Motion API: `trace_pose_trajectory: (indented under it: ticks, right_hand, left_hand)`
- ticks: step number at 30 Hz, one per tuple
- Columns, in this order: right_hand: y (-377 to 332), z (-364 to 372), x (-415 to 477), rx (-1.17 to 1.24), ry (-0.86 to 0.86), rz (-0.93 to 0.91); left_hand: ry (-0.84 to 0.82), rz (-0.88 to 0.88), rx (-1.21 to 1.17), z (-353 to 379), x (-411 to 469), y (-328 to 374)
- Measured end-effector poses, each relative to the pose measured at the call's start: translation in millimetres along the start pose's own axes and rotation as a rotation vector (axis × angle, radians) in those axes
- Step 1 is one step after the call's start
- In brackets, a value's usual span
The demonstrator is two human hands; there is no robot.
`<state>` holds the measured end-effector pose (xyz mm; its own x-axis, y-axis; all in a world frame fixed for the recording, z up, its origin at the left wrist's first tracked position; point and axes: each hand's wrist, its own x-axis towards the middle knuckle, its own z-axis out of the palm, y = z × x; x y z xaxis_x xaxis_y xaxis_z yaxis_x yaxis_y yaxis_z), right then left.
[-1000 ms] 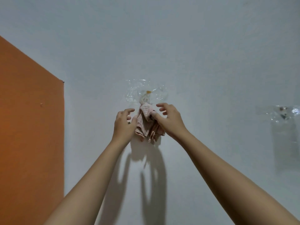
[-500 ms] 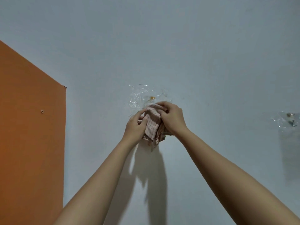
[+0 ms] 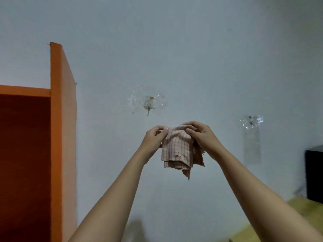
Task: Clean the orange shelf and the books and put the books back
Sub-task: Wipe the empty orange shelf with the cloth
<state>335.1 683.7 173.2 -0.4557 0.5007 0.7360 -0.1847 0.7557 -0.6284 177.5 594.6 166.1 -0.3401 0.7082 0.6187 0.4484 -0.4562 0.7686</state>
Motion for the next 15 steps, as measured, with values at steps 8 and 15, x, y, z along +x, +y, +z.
trace_pose_trajectory:
  ticks: [8,15]
  right_hand:
    - [-71,17,-160,0.024,0.163,0.170]
    - [-144,63,-268,0.030,0.121,0.264]
  left_hand:
    - [-0.188,-0.056,-0.149,2,-158,28]
    - [-0.053,0.034,-0.098,-41,-282,63]
